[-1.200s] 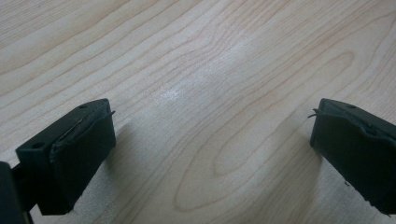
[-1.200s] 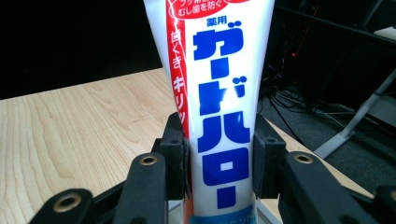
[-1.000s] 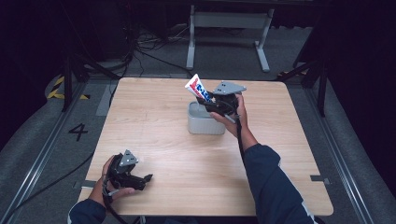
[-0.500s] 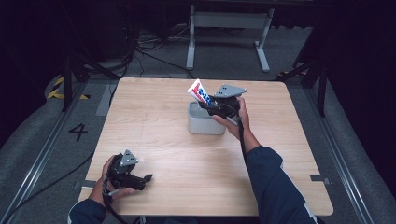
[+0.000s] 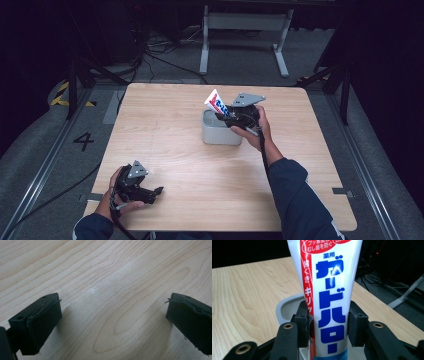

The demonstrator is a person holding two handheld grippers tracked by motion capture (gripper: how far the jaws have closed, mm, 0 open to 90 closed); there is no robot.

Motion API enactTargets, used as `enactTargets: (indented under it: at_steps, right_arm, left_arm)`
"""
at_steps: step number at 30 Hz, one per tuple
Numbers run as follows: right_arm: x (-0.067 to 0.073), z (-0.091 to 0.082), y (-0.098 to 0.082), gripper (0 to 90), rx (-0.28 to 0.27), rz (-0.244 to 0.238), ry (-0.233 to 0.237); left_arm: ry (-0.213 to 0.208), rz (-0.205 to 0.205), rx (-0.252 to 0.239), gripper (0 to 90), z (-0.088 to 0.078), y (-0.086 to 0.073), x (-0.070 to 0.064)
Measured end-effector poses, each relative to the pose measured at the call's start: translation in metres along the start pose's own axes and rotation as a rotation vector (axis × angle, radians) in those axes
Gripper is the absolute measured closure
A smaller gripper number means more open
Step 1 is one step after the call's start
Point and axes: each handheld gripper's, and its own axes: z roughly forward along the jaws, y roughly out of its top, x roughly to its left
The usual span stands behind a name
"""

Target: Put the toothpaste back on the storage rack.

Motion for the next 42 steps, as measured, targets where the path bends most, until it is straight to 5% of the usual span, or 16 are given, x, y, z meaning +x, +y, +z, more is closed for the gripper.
enactTargets:
  at_steps: [24,42]
  right_arm:
    - [-0.009,0.0,-0.013,58.5,0.135,0.012,0.013]
    - [-0.008,-0.002,-0.013,54.9,0.123,0.018,0.019]
  left_arm:
    - [0.0,0.0,0.0,0.5,0.0,0.0,0.0]
    - [0.0,0.0,0.0,0.5,0.0,0.0,0.0]
